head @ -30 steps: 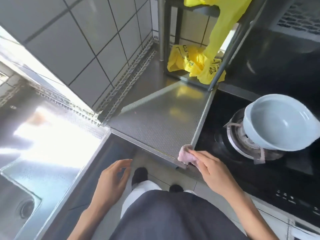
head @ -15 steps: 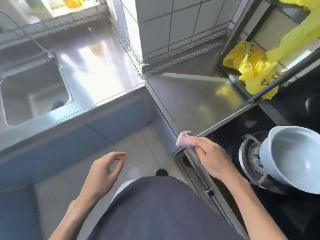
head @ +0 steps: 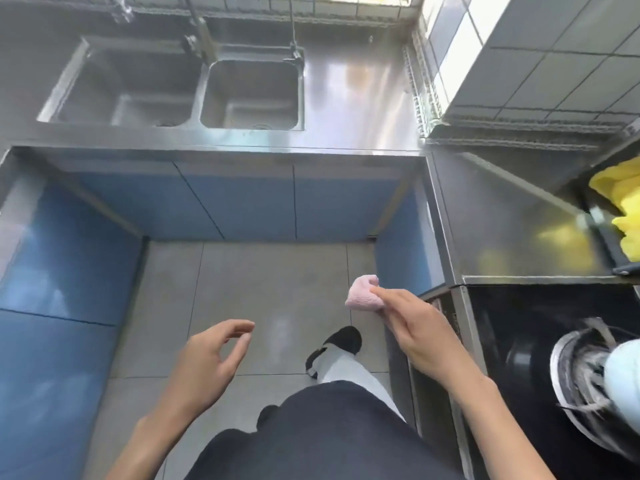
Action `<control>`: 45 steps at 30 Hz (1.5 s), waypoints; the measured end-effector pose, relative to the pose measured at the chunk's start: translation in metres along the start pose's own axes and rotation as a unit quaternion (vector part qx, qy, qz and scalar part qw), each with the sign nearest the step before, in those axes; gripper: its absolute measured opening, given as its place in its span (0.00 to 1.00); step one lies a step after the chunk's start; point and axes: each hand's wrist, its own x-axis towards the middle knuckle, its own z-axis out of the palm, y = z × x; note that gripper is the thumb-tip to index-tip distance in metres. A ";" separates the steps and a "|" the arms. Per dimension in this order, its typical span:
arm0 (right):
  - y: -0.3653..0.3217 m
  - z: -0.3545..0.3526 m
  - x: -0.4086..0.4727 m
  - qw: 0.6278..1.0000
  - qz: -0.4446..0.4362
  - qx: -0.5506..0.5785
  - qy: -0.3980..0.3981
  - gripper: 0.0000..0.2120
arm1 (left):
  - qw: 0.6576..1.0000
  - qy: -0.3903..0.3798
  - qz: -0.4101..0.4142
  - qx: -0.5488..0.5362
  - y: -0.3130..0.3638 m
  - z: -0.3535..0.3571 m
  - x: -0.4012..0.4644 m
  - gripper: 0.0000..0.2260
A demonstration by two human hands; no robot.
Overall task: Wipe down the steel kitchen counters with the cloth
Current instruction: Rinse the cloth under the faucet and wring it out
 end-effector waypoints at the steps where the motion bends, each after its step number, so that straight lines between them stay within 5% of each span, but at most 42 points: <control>1: -0.012 0.011 -0.004 1.000 -0.015 0.002 -0.005 0.19 | 1.000 0.009 -0.013 -0.006 -0.009 -0.004 -0.021 0.07; 10: -0.106 0.088 -0.029 0.991 -0.118 -0.017 -0.060 0.16 | 0.983 0.100 -0.147 -0.046 -0.077 -0.039 -0.182 0.10; 19: -0.205 0.132 0.030 0.959 -0.230 -0.106 -0.129 0.17 | 0.945 0.209 -0.240 -0.073 -0.126 -0.087 -0.222 0.10; 45: -0.364 0.184 0.281 0.984 -0.153 -0.062 -0.067 0.16 | 0.970 0.123 -0.201 -0.068 -0.269 -0.332 0.042 0.09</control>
